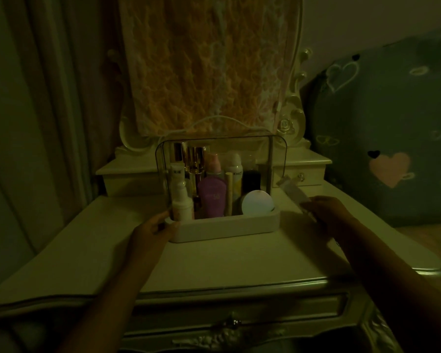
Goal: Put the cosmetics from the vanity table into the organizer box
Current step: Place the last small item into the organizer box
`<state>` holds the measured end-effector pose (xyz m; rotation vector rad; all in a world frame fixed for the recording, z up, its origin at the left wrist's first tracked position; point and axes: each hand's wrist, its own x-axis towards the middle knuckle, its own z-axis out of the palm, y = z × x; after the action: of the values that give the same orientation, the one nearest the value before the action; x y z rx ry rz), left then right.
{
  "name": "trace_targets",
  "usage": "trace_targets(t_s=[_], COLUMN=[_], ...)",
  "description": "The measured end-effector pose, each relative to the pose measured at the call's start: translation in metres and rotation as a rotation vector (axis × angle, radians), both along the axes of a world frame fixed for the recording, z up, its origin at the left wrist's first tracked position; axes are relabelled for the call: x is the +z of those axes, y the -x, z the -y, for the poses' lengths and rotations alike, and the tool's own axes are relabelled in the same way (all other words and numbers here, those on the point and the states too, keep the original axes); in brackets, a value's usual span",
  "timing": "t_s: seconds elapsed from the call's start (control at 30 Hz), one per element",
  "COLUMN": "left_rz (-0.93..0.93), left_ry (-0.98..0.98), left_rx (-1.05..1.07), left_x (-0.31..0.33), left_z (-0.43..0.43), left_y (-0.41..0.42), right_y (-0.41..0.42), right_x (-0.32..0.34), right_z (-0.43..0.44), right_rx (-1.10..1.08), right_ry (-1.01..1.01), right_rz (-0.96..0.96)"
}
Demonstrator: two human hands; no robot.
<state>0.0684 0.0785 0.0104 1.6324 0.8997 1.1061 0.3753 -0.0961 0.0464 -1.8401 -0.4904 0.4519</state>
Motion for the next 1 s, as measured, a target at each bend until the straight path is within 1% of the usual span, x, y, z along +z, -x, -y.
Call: trace_targets(t_s=[0.07,0.23,0.37,0.5,0.63,0.8,0.93,1.0], left_rz=[-0.011,-0.049,-0.056,-0.044,-0.046,-0.045,-0.037,-0.025], left_ry=[0.005,-0.001,-0.005,0.006,-0.017,0.004,-0.003,0.0], left_rx=[0.004,0.015,0.012,0.001,0.01,0.011,-0.002,-0.002], left_x=[-0.001,-0.003,-0.003,-0.002,-0.001,-0.001,0.0,0.001], left_z=[-0.002,-0.004,-0.002,0.0,0.002,0.0,0.001,0.002], left_y=[0.0,0.001,0.002,0.002,0.002,0.002,0.002,0.001], right_y=[0.009,0.036,0.052,0.061,0.073,0.089,0.101,0.104], right_x=[0.002,0.009,0.013,0.014,0.018,0.03,0.046,0.055], right_z=[0.016,0.045,0.054,0.055,0.045,0.019,-0.003,-0.014], right_rx=[0.011,0.114,0.232,0.304,0.361,0.433,0.498,0.469], right_ry=[-0.081,-0.128,-0.115,-0.128,-0.157,-0.126,-0.221,-0.223], right_rz=[-0.006,0.076,0.107,0.086,0.087,0.211,0.218,0.303])
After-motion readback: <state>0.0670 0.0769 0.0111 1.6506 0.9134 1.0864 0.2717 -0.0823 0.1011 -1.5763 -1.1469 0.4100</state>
